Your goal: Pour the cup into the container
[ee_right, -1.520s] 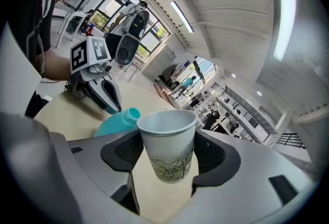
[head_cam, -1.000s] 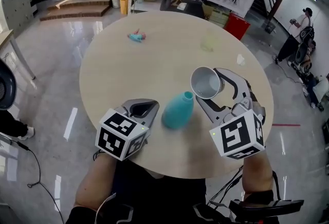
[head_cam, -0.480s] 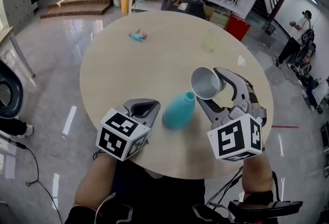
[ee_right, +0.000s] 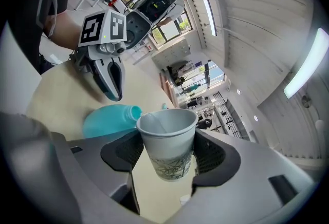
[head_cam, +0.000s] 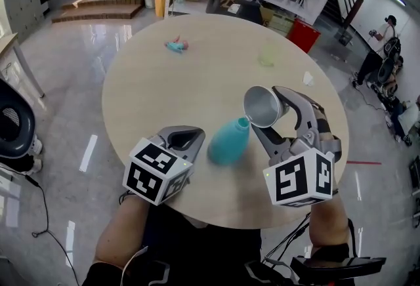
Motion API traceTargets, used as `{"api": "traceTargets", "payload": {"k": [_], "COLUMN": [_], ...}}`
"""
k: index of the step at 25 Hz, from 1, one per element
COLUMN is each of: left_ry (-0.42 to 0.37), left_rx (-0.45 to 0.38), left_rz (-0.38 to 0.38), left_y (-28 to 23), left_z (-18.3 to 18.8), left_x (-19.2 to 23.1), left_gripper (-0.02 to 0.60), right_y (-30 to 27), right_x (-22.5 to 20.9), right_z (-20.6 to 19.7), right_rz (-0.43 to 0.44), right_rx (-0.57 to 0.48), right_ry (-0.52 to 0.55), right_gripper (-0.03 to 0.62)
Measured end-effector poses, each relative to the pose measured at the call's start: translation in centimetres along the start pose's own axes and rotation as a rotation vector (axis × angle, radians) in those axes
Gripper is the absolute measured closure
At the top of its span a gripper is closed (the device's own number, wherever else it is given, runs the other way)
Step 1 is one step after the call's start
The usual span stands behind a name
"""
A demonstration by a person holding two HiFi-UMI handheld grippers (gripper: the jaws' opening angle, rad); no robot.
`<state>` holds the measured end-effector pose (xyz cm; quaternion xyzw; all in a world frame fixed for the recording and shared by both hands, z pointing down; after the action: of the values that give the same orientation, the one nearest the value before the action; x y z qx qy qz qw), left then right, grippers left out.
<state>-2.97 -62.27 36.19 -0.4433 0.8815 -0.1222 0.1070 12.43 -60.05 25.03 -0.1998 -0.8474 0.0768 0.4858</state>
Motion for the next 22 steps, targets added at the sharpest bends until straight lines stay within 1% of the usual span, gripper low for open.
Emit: {"api": "traceTargets", "payload": {"k": [22], "left_ry": [-0.001], "left_rx": [-0.001], "left_rz": [-0.001], "left_y": [0.05], "left_z": [0.12], "left_x": [-0.06], "left_gripper": [0.581], "right_y": [0.11], "right_x": [0.01], "right_z": [0.25], "right_rz": [-0.018], "right_rx": [0.012], "right_ry": [0.037], "right_gripper": [0.284]}}
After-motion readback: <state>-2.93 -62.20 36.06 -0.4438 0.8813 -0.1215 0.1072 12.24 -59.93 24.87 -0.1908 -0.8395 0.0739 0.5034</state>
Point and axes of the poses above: the fingertips, and each gripper's own axes: y backward along the fingers, x to its left, z out of its top, the point moved 7 cm from there along y, backward along the fingers, and after that the axes turned 12 degrees about -y, right-handed, at the moved point
